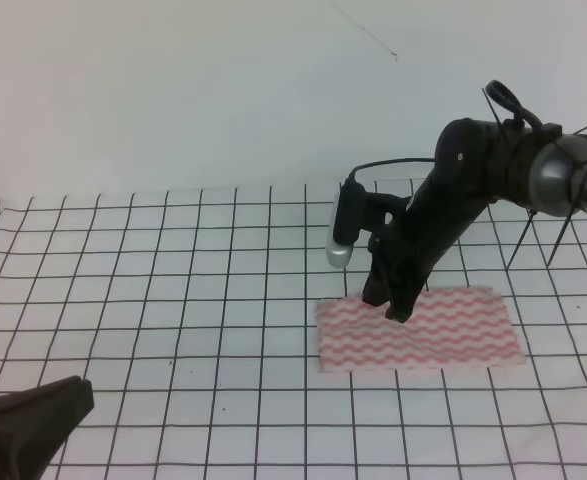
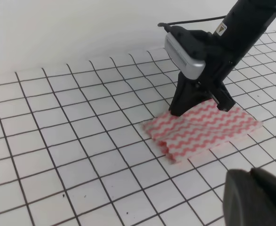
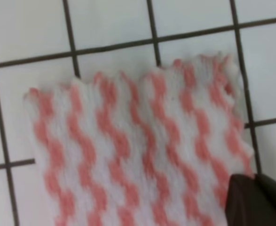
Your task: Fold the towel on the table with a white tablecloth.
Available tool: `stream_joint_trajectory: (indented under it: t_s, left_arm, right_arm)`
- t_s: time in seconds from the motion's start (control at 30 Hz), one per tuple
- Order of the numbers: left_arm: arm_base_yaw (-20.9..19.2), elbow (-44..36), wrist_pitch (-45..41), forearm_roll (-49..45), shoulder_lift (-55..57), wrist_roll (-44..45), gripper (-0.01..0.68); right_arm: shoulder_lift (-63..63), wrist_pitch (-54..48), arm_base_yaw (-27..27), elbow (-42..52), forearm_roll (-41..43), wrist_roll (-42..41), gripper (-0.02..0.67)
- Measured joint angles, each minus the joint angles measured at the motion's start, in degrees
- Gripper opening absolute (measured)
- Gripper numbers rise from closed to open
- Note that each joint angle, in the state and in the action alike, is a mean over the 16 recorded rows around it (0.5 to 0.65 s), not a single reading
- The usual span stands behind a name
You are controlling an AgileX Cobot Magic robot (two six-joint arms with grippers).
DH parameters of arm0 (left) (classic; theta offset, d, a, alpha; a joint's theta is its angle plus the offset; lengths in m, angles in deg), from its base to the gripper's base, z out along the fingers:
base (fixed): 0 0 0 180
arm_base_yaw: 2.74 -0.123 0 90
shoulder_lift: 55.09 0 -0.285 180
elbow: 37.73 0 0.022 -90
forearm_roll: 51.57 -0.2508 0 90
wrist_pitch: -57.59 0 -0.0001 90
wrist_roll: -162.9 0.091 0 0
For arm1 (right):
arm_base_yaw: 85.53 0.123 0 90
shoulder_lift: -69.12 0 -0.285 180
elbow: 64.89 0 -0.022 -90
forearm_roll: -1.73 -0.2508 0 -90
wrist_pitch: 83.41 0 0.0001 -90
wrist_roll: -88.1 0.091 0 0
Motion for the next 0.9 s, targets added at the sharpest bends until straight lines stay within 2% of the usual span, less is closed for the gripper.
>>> stream_joint_trajectory:
  t_s: [0.17, 0.27, 0.7, 0.9]
  left_arm:
    - [0.0, 0.0, 0.0, 0.0, 0.0, 0.0, -0.001]
    - [0.0, 0.0, -0.1, 0.0, 0.0, 0.0, -0.001]
    - [0.0, 0.0, -0.9, 0.0, 0.0, 0.0, -0.001]
    - [0.0, 0.0, -0.9, 0.2, 0.0, 0.0, -0.001]
  right_arm:
    - [0.0, 0.5, 0.0, 0.0, 0.4, 0.1, 0.009]
    - [0.0, 0.5, 0.0, 0.0, 0.8, 0.7, 0.04]
    - [5.6, -1.5, -1.8, 0.0, 4.3, 10.1, 0.327]
    - [11.0, -6.2, -7.5, 0.4, -0.3, 16.3, 0.386]
